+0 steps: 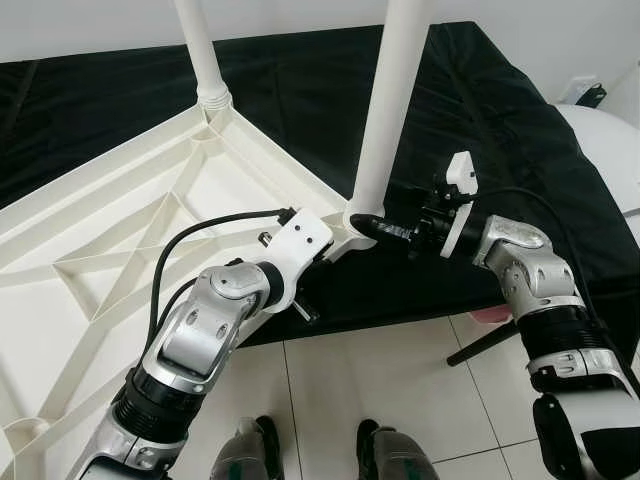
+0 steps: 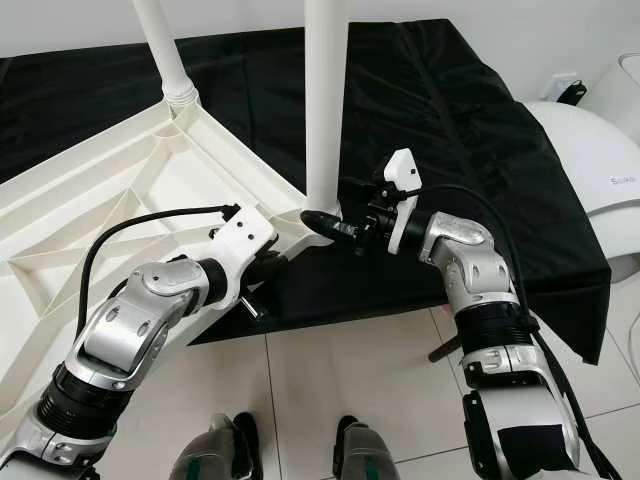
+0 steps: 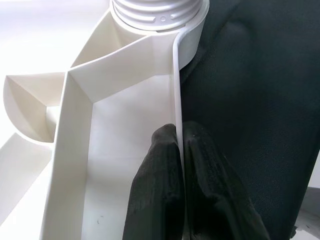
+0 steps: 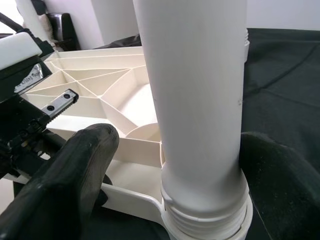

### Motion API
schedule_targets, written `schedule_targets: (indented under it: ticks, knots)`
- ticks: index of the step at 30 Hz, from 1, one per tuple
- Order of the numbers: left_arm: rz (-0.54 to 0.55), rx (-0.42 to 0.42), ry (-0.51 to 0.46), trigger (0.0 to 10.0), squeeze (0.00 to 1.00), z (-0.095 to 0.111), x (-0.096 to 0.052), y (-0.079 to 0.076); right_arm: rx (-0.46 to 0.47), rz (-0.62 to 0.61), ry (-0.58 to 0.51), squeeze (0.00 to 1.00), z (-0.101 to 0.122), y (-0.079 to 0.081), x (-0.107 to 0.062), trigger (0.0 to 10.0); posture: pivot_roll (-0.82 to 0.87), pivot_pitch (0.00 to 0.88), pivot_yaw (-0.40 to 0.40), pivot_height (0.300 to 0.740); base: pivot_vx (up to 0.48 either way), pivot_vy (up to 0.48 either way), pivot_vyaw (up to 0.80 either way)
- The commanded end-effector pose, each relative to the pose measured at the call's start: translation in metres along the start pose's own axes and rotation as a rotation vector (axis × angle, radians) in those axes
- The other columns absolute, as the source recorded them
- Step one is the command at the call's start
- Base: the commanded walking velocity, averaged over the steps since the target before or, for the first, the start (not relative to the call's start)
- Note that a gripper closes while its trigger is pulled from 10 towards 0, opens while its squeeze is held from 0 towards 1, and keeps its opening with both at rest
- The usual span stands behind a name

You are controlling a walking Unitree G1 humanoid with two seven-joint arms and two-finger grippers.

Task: Building children table

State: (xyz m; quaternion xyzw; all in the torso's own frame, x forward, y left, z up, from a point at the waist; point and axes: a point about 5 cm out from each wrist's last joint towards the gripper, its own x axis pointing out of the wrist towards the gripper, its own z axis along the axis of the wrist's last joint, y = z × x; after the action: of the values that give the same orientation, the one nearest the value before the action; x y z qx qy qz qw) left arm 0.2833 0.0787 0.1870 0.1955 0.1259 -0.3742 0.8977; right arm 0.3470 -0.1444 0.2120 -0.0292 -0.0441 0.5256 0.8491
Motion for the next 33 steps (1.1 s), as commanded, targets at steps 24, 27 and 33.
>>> schedule_targets:
  ticks: [24,27,33]
  knots:
    - [-0.033,0.049,-0.001,10.0,0.0,0.003,-0.006,-0.01,-0.162,0.088,0.024,0.0,0.003,-0.01,0.017,10.0,-0.09,0.216,0.017,0.74,0.0,0.0,0.0]
    - [-0.041,0.052,-0.004,10.0,0.0,0.004,-0.006,-0.011,-0.172,0.098,0.015,0.0,0.003,-0.011,0.021,10.0,-0.09,0.211,0.02,0.74,0.0,0.0,0.0]
    - [-0.044,0.054,-0.003,10.0,0.0,0.005,-0.007,-0.012,-0.175,0.109,-0.002,0.0,0.006,-0.011,0.026,4.5,-0.09,0.211,0.02,0.74,0.0,0.0,0.0]
